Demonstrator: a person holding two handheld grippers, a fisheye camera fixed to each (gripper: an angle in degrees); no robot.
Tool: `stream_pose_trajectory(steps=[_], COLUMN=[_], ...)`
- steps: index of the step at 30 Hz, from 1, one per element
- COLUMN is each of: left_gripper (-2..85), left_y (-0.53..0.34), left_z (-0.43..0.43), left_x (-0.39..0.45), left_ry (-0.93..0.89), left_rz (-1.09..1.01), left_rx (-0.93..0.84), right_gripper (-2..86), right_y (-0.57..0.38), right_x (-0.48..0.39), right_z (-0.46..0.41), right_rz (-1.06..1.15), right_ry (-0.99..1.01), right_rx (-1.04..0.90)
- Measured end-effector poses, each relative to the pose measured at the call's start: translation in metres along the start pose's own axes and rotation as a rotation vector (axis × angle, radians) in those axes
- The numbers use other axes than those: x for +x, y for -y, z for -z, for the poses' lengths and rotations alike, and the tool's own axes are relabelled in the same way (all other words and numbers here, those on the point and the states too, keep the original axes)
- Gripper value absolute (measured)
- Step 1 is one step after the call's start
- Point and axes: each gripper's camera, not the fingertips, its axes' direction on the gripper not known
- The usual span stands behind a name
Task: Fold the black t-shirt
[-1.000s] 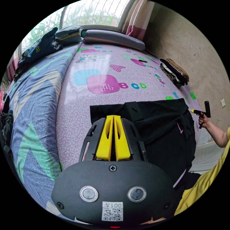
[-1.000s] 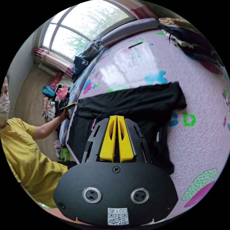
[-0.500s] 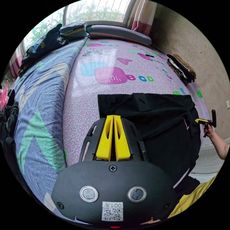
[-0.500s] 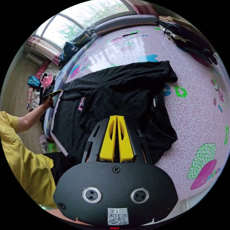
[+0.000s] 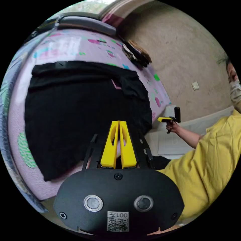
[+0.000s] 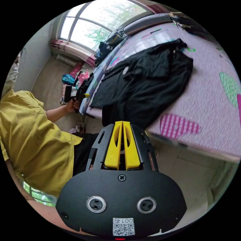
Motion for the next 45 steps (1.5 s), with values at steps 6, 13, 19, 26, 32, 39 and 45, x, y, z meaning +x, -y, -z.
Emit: stream_pose_trajectory(steps=[6,13,19,26,32,39,45], left_gripper=[1.9,2.4,2.3,2.1,2.0,1.9,2.1], left_y=[-0.025,-0.029,-0.041,-0.042,-0.044,-0.05,-0.052], left_z=[-0.096,-0.136,-0.169,-0.193,-0.206,-0.216,-0.23], left_x=[0.039,0.039,0.036,0.027,0.021,0.01,0.009], left_ry=[-0.112,-0.073,-0.105,-0.118,-0.12,-0.112,-0.148], left_rz=[-0.034,-0.027,-0.043,-0.002,0.031,0.069,0.058], left_rx=[-0.211,-0.252,-0.322,-0.293,-0.29,-0.292,-0.29], right_gripper=[3.5,9.3,10.4,9.5,8.4,2.1,0.6], right_y=[-0.059,-0.079,-0.071,-0.05,-0.038,-0.037,-0.05], right_x=[0.025,0.077,0.104,0.123,0.125,0.109,0.093], right_z=[-0.032,-0.063,-0.083,-0.081,-0.088,-0.098,-0.079], right_rz=[-0.121,-0.218,-0.183,-0.129,-0.075,0.032,0.067], right_ry=[0.091,0.107,0.121,0.163,0.181,0.175,0.322], right_rx=[0.032,0.077,0.076,0.063,0.007,-0.107,-0.111])
